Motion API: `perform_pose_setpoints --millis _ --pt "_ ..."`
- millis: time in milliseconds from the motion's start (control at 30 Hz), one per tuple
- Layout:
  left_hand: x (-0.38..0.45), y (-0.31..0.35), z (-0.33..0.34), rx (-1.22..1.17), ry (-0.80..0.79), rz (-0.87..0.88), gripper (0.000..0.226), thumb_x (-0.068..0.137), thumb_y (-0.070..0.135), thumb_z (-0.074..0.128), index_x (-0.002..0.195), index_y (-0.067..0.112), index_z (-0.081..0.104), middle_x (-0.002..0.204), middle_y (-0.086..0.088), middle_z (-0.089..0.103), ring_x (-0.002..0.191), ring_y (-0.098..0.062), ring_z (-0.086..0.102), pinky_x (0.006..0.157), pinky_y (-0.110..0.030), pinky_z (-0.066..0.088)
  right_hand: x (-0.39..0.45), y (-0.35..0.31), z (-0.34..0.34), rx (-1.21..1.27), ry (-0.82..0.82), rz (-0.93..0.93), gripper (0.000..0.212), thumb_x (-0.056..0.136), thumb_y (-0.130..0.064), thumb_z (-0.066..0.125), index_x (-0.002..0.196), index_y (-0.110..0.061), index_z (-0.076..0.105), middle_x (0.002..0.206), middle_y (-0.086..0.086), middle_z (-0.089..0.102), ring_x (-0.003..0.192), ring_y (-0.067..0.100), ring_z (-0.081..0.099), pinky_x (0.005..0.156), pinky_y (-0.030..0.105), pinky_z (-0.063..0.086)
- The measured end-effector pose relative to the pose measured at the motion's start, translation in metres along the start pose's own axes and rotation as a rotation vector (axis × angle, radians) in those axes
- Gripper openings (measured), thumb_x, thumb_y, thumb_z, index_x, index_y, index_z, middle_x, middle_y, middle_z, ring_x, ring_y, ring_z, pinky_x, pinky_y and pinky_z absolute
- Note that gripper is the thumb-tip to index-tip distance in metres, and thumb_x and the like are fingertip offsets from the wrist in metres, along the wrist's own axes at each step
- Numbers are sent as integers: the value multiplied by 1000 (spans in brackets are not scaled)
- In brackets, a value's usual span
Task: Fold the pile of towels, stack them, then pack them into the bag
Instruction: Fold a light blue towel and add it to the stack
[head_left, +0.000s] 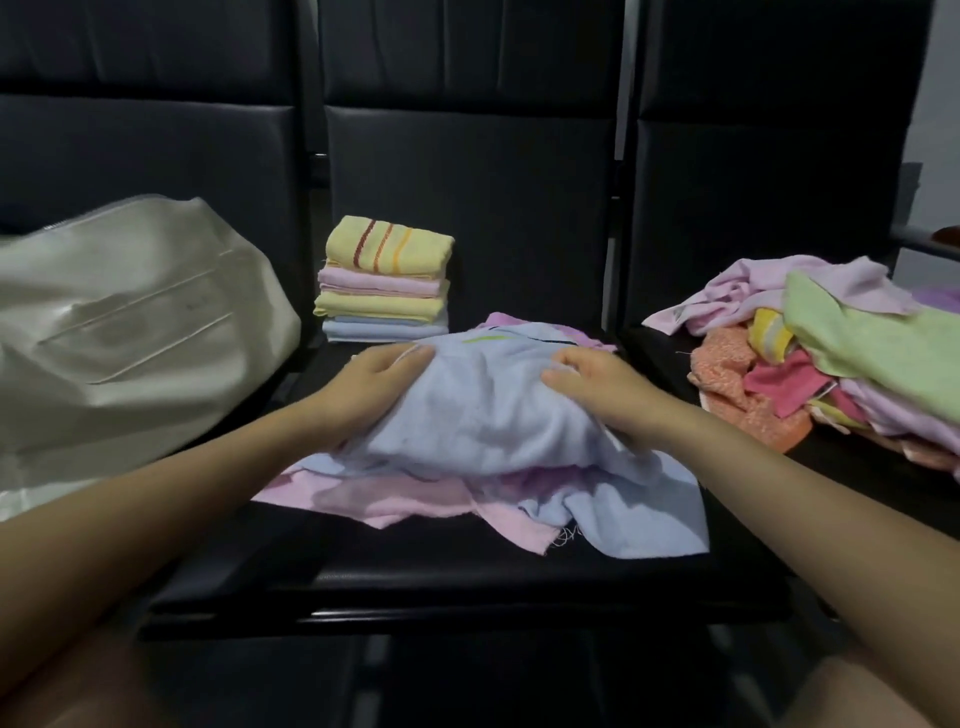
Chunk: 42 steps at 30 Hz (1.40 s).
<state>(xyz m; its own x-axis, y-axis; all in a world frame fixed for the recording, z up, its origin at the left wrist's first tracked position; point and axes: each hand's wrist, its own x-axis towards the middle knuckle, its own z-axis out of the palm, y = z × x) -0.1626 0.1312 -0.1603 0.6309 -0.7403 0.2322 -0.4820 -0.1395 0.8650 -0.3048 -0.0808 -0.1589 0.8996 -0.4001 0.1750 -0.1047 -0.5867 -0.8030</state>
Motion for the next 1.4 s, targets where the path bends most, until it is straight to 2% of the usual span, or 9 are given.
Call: perform_pose_setpoints --millis 267,467,600,700,867,1033,1167,1267,1400 --pt "-34 -6 -8 180 -295 -305 42 98 46 48 81 15 71 81 9 72 77 -6 63 86 -31 48 -38 -14 6 -88 -342 58 26 97 -25 53 99 -4 69 86 -4 63 80 2 52 74 20 41" --pt "-26 0 -39 -16 -41 -381 31 97 31 56 100 7 74 100 -14 74 95 -33 69 93 -46 51 -12 -28 -30 -163 -143 -52 28 91 -25 61 91 2 67 78 5 59 77 12 50 74 33 40" --pt "-5 -2 -60 35 158 -344 23 95 36 58 90 20 74 85 0 72 73 -13 65 60 -24 50 13 -30 -35 -257 26 -29 23 93 -22 54 88 -5 68 84 18 63 73 24 55 65 45 47" --pt "7 -21 -68 208 258 -264 22 93 33 61 84 17 74 77 4 67 71 -11 57 59 -23 42 29 -26 -30 -176 153 35 26 93 -23 51 88 -2 66 78 14 61 72 17 53 63 33 42" --pt "29 -55 -66 427 240 -227 26 94 27 60 79 7 71 79 -3 67 75 -16 56 63 -19 39 54 -4 -22 104 341 189 23 94 -22 53 92 -2 65 87 6 64 78 20 57 70 31 43" --pt "54 -76 -54 532 220 -246 33 96 24 53 70 4 61 77 -9 64 82 -28 57 72 -34 38 91 17 -10 42 404 375 21 88 -19 51 92 -7 67 79 5 63 72 23 58 64 29 43" --pt "69 -93 -47 666 66 -301 30 96 27 49 78 8 63 89 -9 64 88 -24 55 75 -32 40 107 33 6 -148 240 484 55 68 -52 52 105 -16 66 119 15 62 113 39 55 99 45 44" --pt "74 -97 -46 683 37 -260 26 96 28 49 86 9 65 95 -8 65 90 -22 57 79 -32 43 110 39 10 -182 170 583 96 45 -74 48 122 -18 60 131 15 55 119 40 50 107 50 37" --pt "73 -99 -48 608 35 -243 21 95 26 53 83 11 63 89 -4 64 90 -22 57 77 -31 40 101 52 -2 10 308 365 29 70 -34 62 92 -17 70 97 6 69 95 27 64 88 39 52"
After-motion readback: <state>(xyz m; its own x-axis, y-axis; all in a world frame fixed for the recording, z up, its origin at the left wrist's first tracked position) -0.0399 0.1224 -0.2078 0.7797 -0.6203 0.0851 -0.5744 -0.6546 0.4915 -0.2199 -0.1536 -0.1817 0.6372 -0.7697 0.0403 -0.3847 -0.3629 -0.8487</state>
